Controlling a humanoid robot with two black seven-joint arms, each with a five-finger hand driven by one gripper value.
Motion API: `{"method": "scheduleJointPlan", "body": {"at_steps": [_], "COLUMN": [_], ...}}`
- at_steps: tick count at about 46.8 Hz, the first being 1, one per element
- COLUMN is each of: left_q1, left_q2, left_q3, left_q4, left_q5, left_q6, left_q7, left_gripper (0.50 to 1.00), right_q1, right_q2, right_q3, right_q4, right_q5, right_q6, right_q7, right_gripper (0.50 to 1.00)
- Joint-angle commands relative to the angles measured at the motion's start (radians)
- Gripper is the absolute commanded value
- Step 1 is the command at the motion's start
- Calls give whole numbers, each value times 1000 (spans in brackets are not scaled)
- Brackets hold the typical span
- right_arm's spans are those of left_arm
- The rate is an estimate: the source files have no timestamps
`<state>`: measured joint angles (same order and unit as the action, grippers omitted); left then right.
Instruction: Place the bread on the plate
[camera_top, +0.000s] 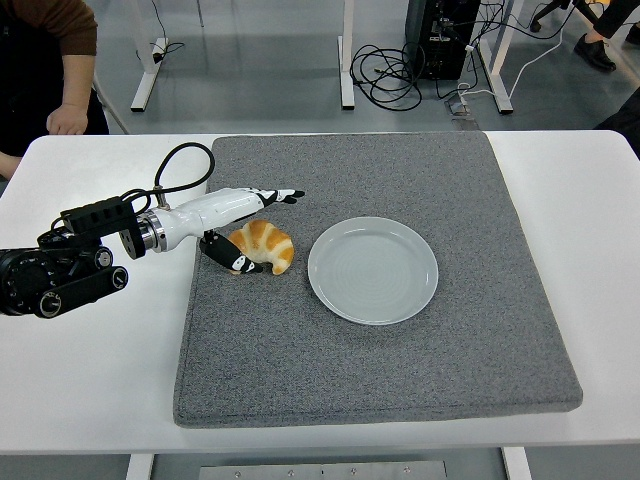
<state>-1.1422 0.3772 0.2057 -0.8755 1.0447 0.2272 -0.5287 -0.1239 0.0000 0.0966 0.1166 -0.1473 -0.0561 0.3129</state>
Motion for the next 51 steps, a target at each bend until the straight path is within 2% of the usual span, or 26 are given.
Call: {"method": "scheduleJointPlan", "body": {"at_steps": [1, 12, 32, 39, 45, 47, 51], "left_q1": [6, 13, 42, 42, 41, 39, 35], "left_q2": [-6, -40, -92, -109, -109, -109, -109], "left_q3": [0, 0, 3, 9, 14, 14, 15], "left_q4": [7, 47, 142, 178, 185, 187, 187], "left_q5": [-2, -23, -45, -46, -45, -43, -41], "left_q6": [1, 1, 0, -2, 0, 0, 0], "left_q7": [-5, -14, -60, -65, -65, -65, -65], "left_gripper": [939, 934, 852, 719, 541, 500, 500], "right_q1": [0, 0, 0, 0, 0, 0, 0], "right_q2": [0, 0, 0, 0, 0, 0, 0], "right_q3": [0, 0, 0, 0, 0, 0, 0], "right_q4": [0, 0, 0, 0, 0, 0, 0], "right_q5": [0, 0, 0, 0, 0, 0, 0], "right_q6": [-1, 1, -1, -1, -1, -1, -1], "right_q7": [0, 0, 0, 0, 0, 0, 0], "right_gripper": [1000, 1000, 1000, 1000, 1000, 1000, 1000]}}
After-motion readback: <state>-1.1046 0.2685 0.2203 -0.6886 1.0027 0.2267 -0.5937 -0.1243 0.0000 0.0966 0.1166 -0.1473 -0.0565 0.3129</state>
